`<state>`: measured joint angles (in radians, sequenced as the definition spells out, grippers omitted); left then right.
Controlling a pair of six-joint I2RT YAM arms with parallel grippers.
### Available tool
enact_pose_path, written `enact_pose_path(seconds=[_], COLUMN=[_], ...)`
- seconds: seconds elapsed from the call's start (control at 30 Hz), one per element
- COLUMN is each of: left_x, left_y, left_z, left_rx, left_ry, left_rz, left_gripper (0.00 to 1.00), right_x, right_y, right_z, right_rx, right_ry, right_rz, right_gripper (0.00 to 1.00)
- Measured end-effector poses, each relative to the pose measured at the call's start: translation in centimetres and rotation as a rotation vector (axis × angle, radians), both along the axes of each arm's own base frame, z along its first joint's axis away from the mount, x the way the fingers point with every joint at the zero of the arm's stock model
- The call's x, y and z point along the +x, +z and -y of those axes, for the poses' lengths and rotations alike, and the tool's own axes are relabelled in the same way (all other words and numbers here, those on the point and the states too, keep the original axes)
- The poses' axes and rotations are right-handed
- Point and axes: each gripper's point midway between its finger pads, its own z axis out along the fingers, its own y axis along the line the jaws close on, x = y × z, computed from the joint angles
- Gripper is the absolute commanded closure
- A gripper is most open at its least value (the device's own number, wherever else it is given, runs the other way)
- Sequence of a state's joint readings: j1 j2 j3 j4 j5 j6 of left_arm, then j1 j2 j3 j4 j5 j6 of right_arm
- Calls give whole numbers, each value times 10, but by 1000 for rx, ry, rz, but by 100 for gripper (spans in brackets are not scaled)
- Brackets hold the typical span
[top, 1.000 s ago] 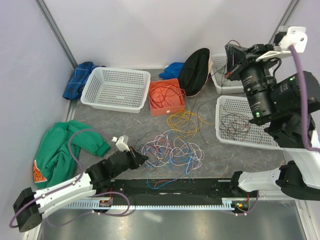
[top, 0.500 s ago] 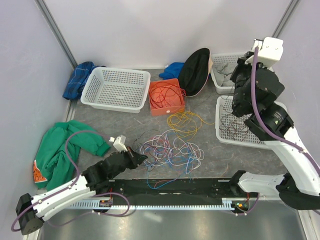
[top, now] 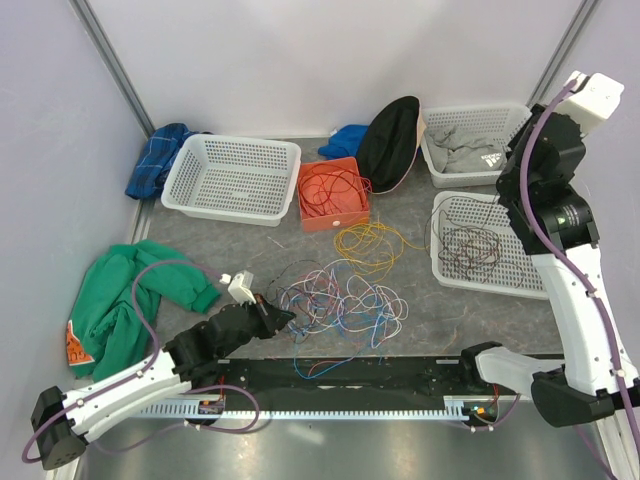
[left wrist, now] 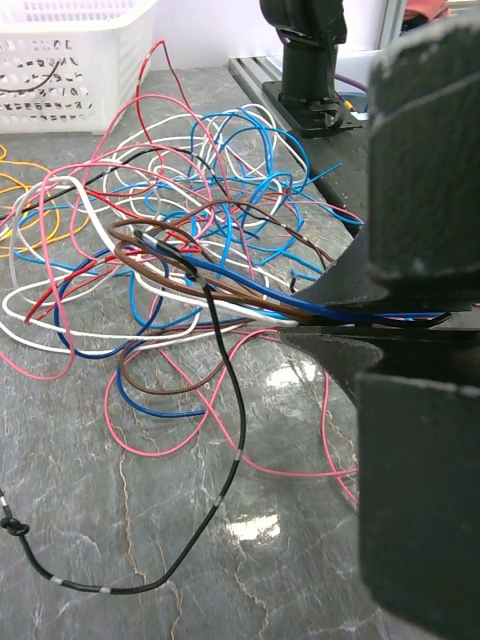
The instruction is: Untangle the cables
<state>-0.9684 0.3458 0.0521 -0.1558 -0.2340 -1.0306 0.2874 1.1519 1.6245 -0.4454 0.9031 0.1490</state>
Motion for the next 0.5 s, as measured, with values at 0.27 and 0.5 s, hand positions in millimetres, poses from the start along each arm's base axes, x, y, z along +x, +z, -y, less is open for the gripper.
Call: enact_pose_path(seconds=[0.27, 0.5], left_x=[1, 1], left_y=[7, 8], left_z=[3, 7], left_rx=[-26, -35], left_ry=[-4, -14], left_rz=[16, 16], left_gripper=[98, 98], right_x=[-3, -16], right_y=[-11, -64], right_z=[40, 77], right_rx=[85, 170], right_ry=[-138, -274], right_rz=[55, 44], right_gripper=[100, 100])
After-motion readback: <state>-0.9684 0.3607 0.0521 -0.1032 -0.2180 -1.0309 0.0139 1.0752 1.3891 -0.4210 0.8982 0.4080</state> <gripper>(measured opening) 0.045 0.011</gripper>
